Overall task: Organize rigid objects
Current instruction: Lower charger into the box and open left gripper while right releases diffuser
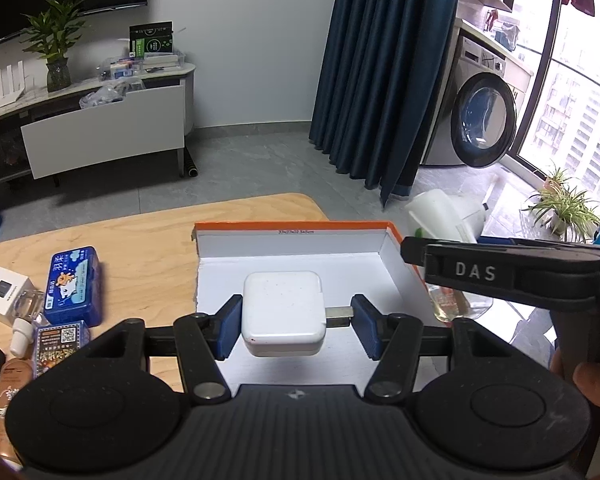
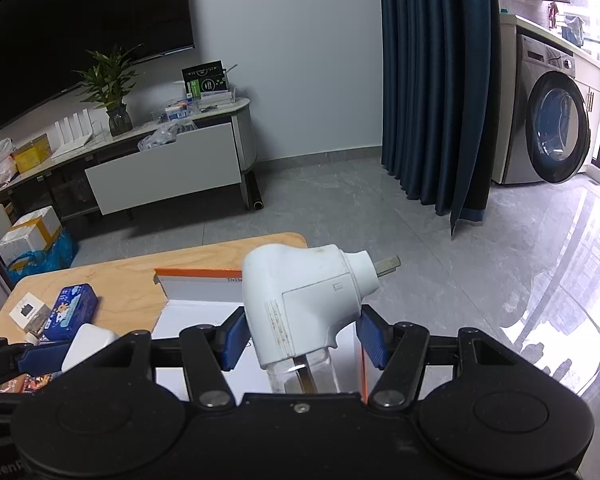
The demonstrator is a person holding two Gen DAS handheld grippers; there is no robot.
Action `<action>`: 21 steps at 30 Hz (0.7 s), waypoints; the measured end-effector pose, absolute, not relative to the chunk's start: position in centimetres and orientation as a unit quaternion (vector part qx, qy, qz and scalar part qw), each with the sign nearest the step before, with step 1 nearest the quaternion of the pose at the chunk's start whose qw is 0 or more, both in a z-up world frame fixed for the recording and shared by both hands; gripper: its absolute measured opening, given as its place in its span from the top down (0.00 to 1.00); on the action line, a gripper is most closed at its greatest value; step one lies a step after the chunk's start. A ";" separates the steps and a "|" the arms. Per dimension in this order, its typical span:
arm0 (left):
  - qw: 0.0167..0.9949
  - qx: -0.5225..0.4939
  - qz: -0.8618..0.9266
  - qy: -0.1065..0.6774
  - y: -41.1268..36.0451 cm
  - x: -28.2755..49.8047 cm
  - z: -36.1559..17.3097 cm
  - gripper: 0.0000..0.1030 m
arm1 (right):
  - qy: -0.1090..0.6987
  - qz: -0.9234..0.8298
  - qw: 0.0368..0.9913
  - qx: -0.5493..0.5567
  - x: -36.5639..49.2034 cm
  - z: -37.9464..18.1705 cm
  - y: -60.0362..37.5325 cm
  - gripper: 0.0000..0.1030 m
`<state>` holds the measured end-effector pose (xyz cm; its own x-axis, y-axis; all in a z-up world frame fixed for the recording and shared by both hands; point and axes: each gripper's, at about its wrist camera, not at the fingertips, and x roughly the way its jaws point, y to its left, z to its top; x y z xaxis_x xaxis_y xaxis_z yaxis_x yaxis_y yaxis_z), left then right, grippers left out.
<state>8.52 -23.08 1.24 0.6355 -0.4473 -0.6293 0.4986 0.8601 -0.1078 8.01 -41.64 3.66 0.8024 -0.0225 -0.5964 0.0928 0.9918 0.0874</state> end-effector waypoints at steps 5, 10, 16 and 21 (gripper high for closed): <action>0.901 0.038 -0.263 0.342 -23.3 8.8 0.8 0.43 | 0.323 -0.030 0.944 0.055 8.8 3.1 -41.7 0.32; 0.900 0.039 -0.263 0.346 -23.5 9.0 0.4 0.43 | 0.334 -0.029 0.941 0.052 9.7 2.4 -41.7 0.32; 0.898 0.039 -0.263 0.351 -23.8 9.4 0.0 0.43 | 0.345 -0.028 0.937 0.048 10.7 1.8 -41.4 0.32; 0.895 0.039 -0.265 0.356 -24.1 9.6 -0.4 0.43 | 0.356 -0.027 0.933 0.047 11.8 1.3 -41.4 0.32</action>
<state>9.64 -24.08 -0.37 0.6061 -0.4458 -0.6587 0.5018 0.8569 -0.1182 11.83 -41.44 1.32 0.7448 -0.0162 -0.6671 0.0834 0.9941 0.0690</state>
